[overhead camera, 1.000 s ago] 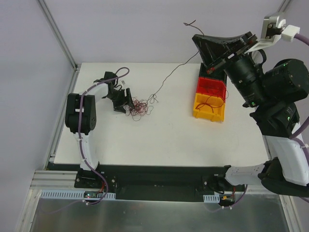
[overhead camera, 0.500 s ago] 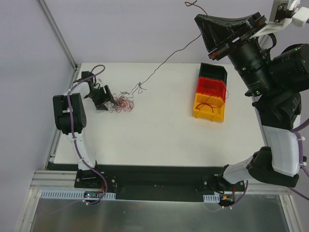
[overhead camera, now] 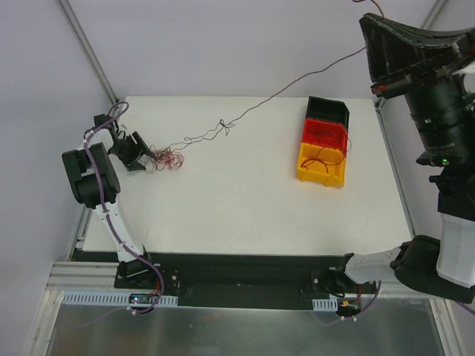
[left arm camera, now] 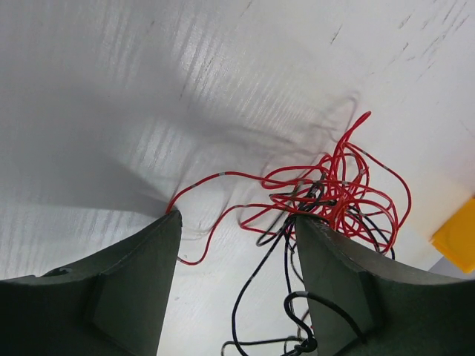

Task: Untangle the cables

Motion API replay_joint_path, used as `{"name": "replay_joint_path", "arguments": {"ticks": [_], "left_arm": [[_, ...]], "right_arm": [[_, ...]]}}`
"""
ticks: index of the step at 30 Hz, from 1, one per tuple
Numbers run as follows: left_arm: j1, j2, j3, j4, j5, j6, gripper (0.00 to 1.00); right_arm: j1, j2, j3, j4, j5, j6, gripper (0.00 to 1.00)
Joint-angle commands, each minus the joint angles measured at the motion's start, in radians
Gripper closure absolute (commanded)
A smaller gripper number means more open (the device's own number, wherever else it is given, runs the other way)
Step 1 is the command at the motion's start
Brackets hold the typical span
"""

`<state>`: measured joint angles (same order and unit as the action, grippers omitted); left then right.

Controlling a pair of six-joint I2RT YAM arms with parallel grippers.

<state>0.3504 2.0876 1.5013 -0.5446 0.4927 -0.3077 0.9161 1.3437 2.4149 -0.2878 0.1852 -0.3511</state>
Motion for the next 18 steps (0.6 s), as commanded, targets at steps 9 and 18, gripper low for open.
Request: {"name": "replay_joint_path", "arguments": {"ticks": [9,18], "left_arm": [[-0.017,-0.102,-0.110,0.159,0.322,-0.140,0.29],[-0.123,-0.299,-0.213,0.255,0.316,-0.180,0.23]], "right_arm": [[-0.003,-0.181,-0.454,0.105,-0.044,0.059,0.99],[-0.005,-0.346,-1.052,0.113,0.160,0.126,1.00]]}}
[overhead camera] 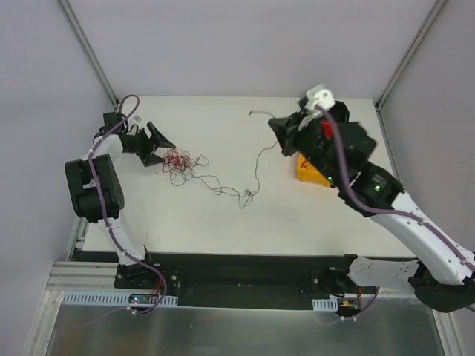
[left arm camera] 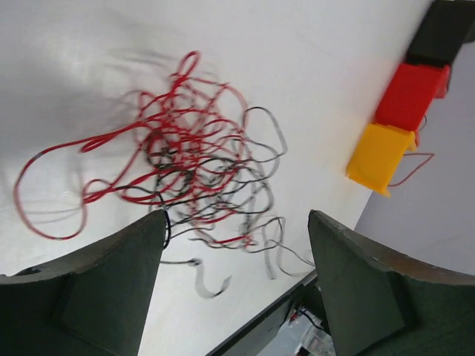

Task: Untangle the cables

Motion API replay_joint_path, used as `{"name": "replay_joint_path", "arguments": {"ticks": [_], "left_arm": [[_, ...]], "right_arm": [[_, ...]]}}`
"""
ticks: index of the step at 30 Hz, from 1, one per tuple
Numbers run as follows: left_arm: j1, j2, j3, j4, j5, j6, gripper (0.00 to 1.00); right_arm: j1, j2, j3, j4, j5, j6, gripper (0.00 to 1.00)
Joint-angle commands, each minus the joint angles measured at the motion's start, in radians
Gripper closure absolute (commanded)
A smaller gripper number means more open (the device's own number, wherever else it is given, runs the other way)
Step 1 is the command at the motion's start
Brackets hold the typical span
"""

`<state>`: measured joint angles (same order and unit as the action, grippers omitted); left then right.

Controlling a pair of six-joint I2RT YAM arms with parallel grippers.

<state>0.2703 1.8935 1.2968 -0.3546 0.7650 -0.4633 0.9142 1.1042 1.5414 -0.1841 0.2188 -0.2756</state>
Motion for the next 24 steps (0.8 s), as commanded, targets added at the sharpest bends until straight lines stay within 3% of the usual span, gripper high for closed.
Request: {"name": "replay_joint_path", "arguments": {"ticks": [1,6,10,15,17,21,24], "left_arm": [[-0.051,-0.118,-0.013,0.065,0.033,-0.029,0.21],[-0.100,-0.188,-0.044,0.077,-0.013,-0.043,0.18],[-0.210,-0.237,-0.057,0.051,-0.097,0.000,0.35],[-0.394,-0.356,-0.056,-0.012,-0.360,0.095,0.36],[-0.454,-0.381,-0.048,-0.018,-0.366,0.095,0.33],[-0.497,-0.390,-0.047,-0.030,-0.261,0.045,0.18],[-0.494,-0.433,-0.056,-0.073,-0.294,0.069,0.07]], "right_arm": [[-0.003,-0.133,-0.229,-0.004,0.146,0.064,1.00],[-0.008,-0.266,-0.492,-0.124,0.221,0.180,1.00],[-0.029,-0.348,-0.731,-0.193,0.229,0.349,0.97],[-0.200,-0.395,-0.855,-0.322,0.035,0.507,0.94],[-0.270,-0.411,-0.888,-0.340,-0.042,0.558,0.93],[-0.357,-0.406,-0.886,-0.422,-0.114,0.558,0.85],[-0.390,-0.354,-0.816,-0.512,-0.127,0.495,0.60]]}}
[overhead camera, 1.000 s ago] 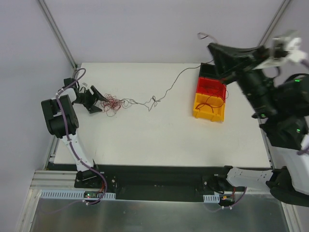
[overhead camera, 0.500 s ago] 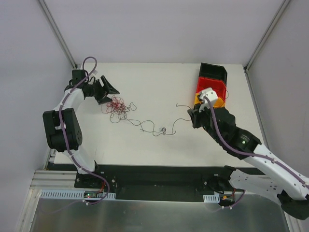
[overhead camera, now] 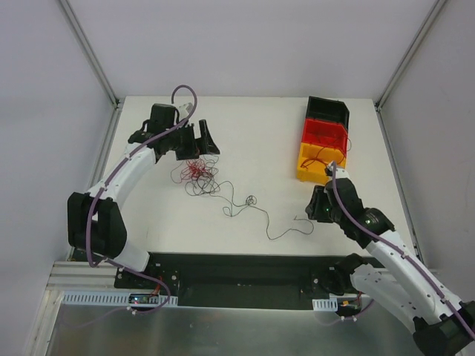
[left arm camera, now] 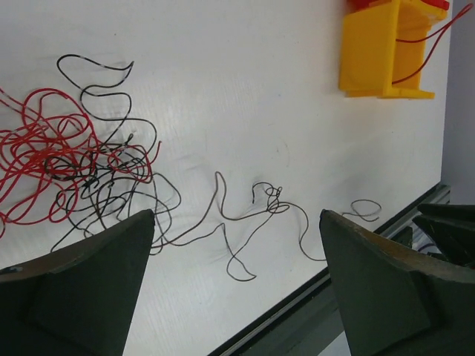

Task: Untangle the cables

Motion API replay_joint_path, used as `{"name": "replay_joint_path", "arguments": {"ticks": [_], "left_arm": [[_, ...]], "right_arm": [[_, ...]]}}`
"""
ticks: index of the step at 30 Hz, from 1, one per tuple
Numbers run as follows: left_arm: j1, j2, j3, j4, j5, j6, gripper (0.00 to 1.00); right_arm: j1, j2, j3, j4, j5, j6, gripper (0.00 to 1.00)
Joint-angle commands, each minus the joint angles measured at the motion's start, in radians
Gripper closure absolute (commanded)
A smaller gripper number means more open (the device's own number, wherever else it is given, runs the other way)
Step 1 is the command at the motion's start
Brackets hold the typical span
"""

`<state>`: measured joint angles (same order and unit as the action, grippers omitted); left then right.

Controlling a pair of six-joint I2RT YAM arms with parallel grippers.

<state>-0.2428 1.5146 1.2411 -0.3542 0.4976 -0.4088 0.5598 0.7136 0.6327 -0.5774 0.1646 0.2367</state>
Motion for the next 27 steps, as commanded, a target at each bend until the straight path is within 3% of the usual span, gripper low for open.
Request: {"name": "replay_joint_path", "arguments": {"ticks": [1,3,5,7,11,14,18,22,25,27], "left_arm": [[0.020,-0.068,0.004,-0.097,-0.049,0.034,0.04],[0.023,-0.080,0.023,-0.162,-0.067,0.076,0.05],[0.022,-0.074,0.035,-0.206,0.023,0.128,0.30],[0.004,-0.064,0.018,-0.221,0.145,0.174,0.42],[-0.128,-0.091,-0.047,-0.255,0.092,0.229,0.40],[-0.231,-0.096,-0.095,-0.224,0.073,0.219,0.23],[-0.354,-0.039,-0.118,-0.128,0.102,0.157,0.18],[-0.441,0.065,-0.101,-0.077,0.029,0.143,0.34],[-0.464,0.162,-0.077,-0.072,-0.022,0.154,0.53],[-0.463,0.208,-0.071,-0.066,-0.047,0.159,0.57]], "right_arm": [[-0.037,0.055,0.131,-0.137,-0.070,-0.049,0.48],[-0.034,0.092,0.157,-0.134,-0.108,-0.109,0.39],[-0.035,0.144,0.157,-0.070,-0.222,-0.163,0.34],[-0.028,0.231,0.170,-0.012,-0.336,-0.180,0.32],[0.067,0.407,0.208,0.085,-0.362,-0.169,0.29],[0.095,0.536,0.211,0.183,-0.419,-0.125,0.29],[0.107,0.638,0.165,0.328,-0.418,-0.068,0.38],[0.112,0.701,0.124,0.430,-0.393,-0.010,0.46],[0.133,0.742,0.108,0.510,-0.384,0.027,0.53],[0.156,0.777,0.113,0.525,-0.360,0.032,0.55]]}}
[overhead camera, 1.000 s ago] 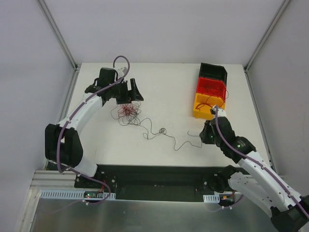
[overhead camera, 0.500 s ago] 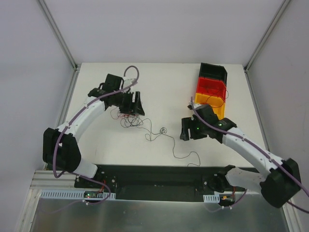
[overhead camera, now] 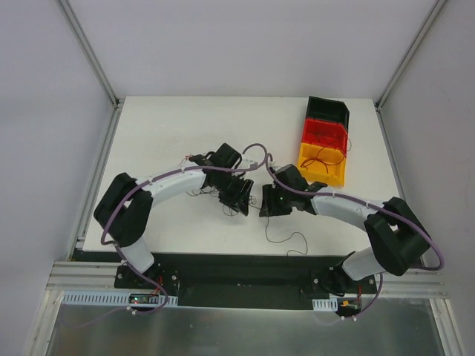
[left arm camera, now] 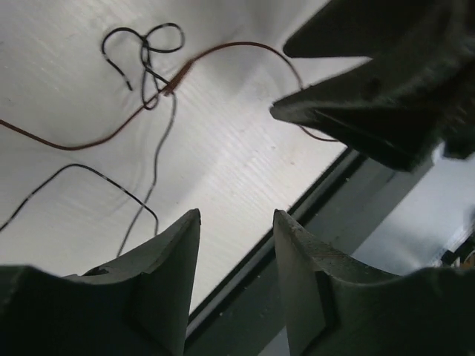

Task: Untangle the cables

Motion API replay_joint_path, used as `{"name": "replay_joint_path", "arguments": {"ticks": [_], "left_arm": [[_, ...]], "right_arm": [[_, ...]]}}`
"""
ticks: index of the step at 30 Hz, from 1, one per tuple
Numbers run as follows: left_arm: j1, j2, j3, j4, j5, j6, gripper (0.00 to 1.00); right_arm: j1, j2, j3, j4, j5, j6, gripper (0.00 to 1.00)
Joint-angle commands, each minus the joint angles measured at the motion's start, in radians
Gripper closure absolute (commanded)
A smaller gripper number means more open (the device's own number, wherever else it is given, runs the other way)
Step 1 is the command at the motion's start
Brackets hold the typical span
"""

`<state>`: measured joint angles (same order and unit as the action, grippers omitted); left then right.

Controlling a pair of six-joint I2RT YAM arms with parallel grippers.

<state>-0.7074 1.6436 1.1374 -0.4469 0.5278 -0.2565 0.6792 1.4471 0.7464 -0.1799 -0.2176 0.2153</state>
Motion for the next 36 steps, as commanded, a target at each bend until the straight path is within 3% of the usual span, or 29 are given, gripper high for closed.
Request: {"name": "replay_joint_path", "arguments": {"ticks": [1,3,8,11,13,14,19,23,24,31,36], "left_arm": [[0.000,0.096,0.033,0.033,-0.083,0.008,0.56],[-0.001,0.113,0.016,0.053,-0.104,0.002,0.49],[0.000,0.162,-0.004,0.102,-0.147,-0.027,0.46],[0.000,0.167,-0.013,0.128,-0.182,-0.047,0.52],[-0.001,0.168,-0.019,0.143,-0.215,-0.053,0.57],[-0.001,0.171,-0.024,0.143,-0.242,-0.058,0.62],[0.000,0.182,-0.051,0.154,-0.341,-0.079,0.65],[0.000,0.185,-0.060,0.149,-0.370,-0.093,0.98],[0.000,0.167,-0.071,0.146,-0.380,-0.098,1.00],[0.046,-0.111,-0.108,0.031,-0.594,-0.104,1.00],[0.265,-0.327,-0.090,-0.049,-0.583,-0.105,1.00]], "right_arm": [[0.051,0.058,0.004,0.126,0.035,0.053,0.56],[0.065,0.082,0.004,0.137,0.052,0.056,0.57],[0.076,0.136,-0.022,0.215,0.047,0.084,0.68],[0.079,0.127,-0.064,0.282,0.050,0.117,0.83],[0.076,0.107,-0.082,0.303,0.057,0.128,0.98],[0.076,0.096,-0.093,0.310,0.061,0.134,0.99],[0.074,-0.019,-0.168,0.352,0.099,0.162,1.00],[0.068,-0.138,-0.228,0.372,0.161,0.191,1.00],[0.065,-0.171,-0.240,0.367,0.187,0.193,1.00],[0.030,-0.388,-0.199,0.009,0.624,0.158,1.00],[-0.016,-0.559,-0.196,-0.075,0.741,0.069,1.00]]}}
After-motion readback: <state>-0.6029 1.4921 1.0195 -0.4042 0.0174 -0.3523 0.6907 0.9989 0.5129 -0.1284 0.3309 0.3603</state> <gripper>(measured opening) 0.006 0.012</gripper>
